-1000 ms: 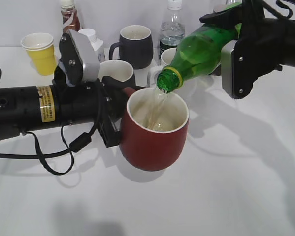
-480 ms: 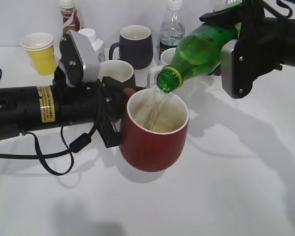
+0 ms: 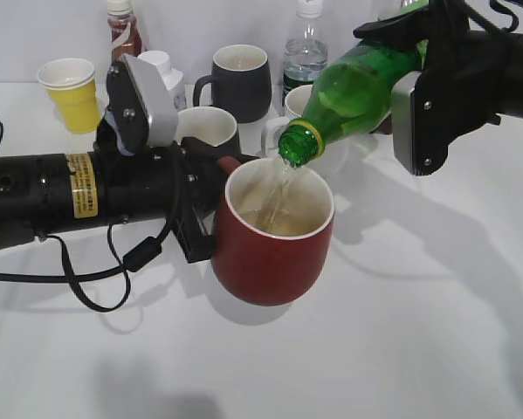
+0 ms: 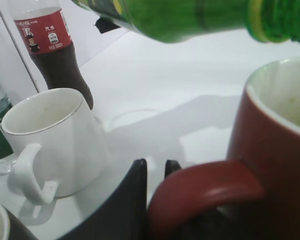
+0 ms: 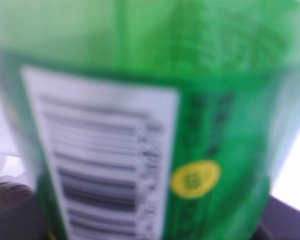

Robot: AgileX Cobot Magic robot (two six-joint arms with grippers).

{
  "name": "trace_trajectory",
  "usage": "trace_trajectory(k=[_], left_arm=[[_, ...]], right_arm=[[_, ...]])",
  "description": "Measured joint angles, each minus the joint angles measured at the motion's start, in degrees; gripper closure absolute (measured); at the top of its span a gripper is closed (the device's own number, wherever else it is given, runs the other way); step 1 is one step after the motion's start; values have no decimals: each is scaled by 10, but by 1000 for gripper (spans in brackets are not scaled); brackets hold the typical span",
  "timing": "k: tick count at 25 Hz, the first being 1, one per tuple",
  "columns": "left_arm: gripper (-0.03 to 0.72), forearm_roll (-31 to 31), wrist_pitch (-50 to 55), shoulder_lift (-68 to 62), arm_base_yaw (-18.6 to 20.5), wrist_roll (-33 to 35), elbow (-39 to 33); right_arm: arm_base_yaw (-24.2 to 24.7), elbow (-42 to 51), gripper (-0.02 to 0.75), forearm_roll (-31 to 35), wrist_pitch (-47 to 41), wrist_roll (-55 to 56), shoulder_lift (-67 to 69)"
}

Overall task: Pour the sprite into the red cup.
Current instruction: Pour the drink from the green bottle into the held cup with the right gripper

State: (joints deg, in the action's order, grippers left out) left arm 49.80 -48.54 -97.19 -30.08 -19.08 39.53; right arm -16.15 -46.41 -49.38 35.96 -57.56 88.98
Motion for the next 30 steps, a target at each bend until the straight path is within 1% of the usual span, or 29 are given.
trace_trajectory(k=[23, 30], left_arm=[[610, 1, 1, 0, 0, 1, 0], [610, 1, 0, 0, 0, 1, 0]], right_arm=[[0, 0, 332, 2, 3, -3, 0], [0, 0, 332, 2, 4, 29, 0]])
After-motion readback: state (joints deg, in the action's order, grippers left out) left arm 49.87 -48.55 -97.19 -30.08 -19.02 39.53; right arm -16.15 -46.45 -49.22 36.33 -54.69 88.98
